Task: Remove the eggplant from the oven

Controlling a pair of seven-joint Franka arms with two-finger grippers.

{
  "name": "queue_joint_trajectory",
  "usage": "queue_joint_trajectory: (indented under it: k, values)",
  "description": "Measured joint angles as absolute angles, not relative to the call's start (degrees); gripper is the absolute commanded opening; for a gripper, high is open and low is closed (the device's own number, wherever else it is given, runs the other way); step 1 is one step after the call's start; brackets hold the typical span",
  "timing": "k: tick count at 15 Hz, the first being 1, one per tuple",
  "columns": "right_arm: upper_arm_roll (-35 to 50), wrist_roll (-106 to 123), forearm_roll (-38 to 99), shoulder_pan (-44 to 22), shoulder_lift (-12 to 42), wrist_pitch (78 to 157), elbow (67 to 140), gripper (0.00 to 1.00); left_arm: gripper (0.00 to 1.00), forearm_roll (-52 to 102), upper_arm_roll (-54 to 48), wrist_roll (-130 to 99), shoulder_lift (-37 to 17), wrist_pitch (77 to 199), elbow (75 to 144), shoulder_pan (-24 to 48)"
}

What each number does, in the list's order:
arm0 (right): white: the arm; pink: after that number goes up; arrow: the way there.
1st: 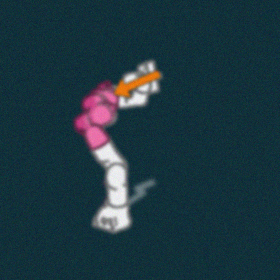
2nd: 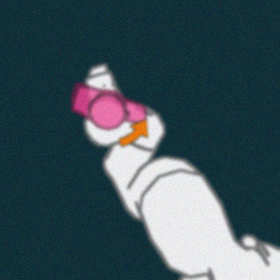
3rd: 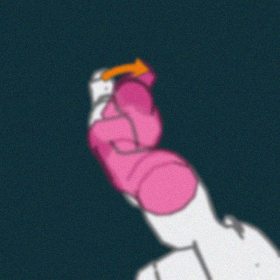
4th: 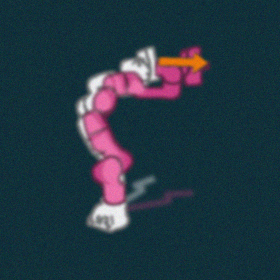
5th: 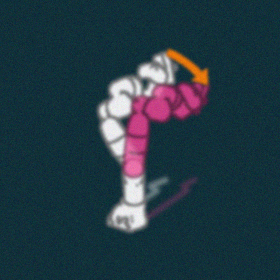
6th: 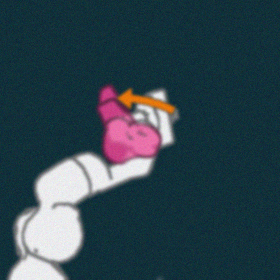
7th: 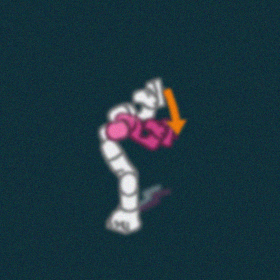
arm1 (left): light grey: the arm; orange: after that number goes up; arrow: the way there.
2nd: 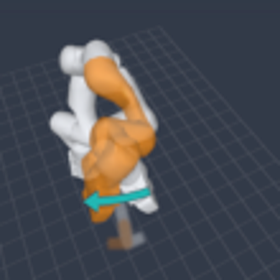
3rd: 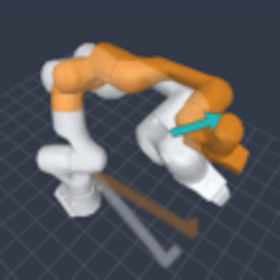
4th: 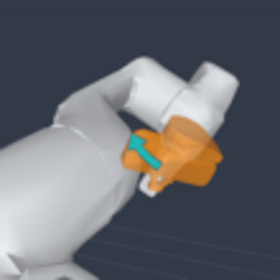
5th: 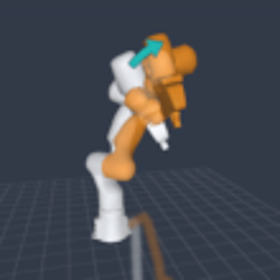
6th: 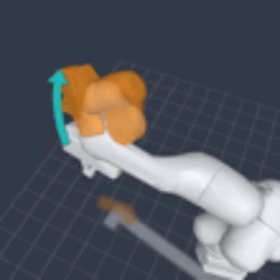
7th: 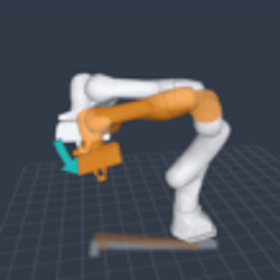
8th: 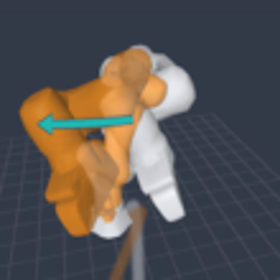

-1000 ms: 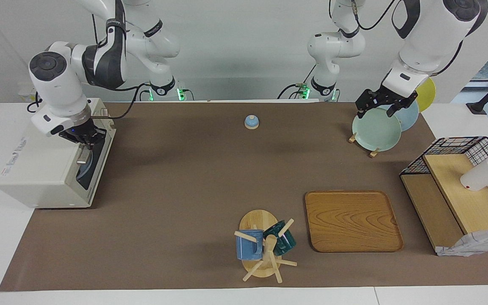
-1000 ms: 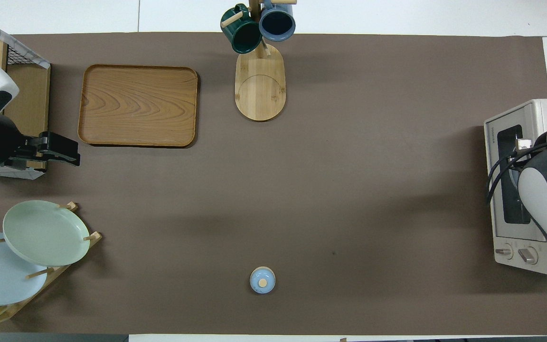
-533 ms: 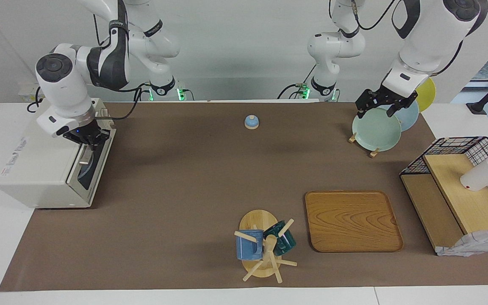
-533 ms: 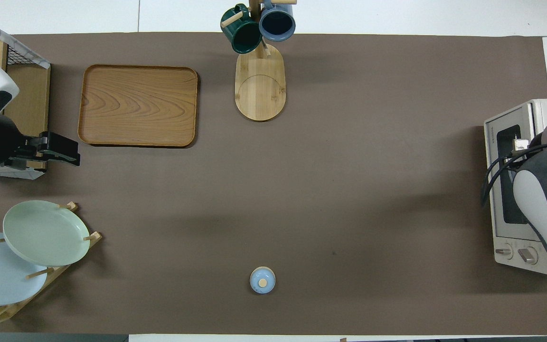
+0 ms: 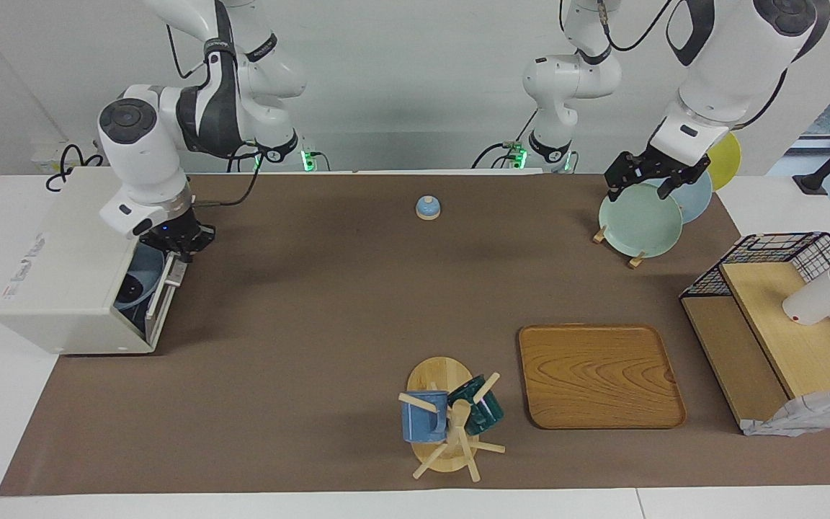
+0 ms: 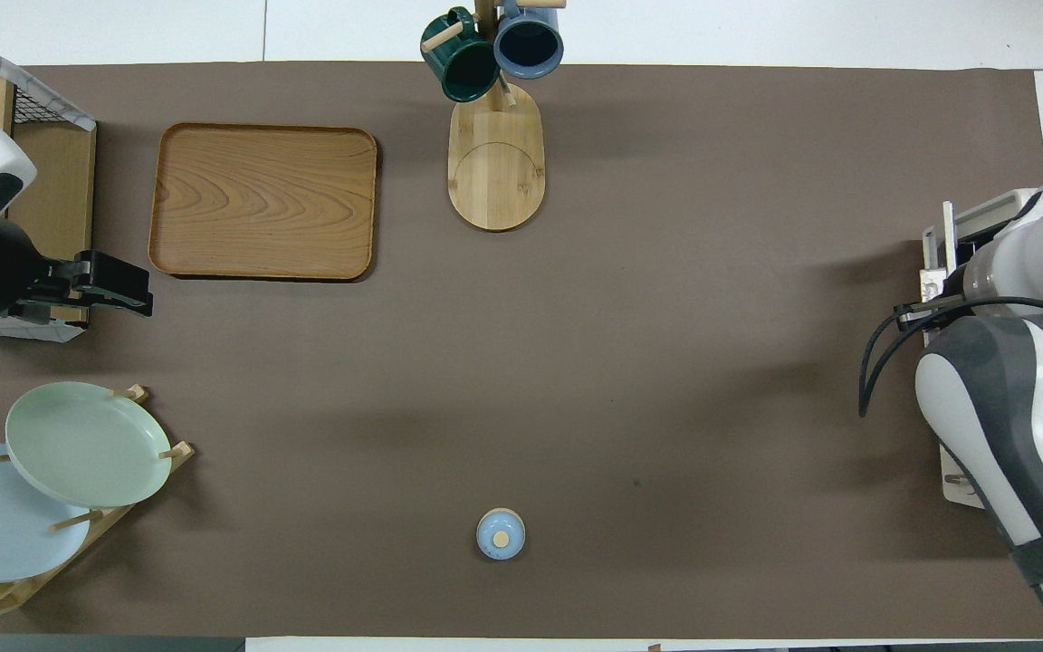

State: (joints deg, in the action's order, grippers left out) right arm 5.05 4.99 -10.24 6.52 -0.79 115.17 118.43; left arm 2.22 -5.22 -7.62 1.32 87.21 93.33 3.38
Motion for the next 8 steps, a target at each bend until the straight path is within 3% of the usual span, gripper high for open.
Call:
queue_joint_trajectory:
  k: [8]
  values:
    - [5.3, -0.2, -9.3, 2.9, 3.0, 127.7, 124.9, 0.0, 1.0, 2.2, -5.2, -7.6, 1.3, 87.2, 93.3, 3.4]
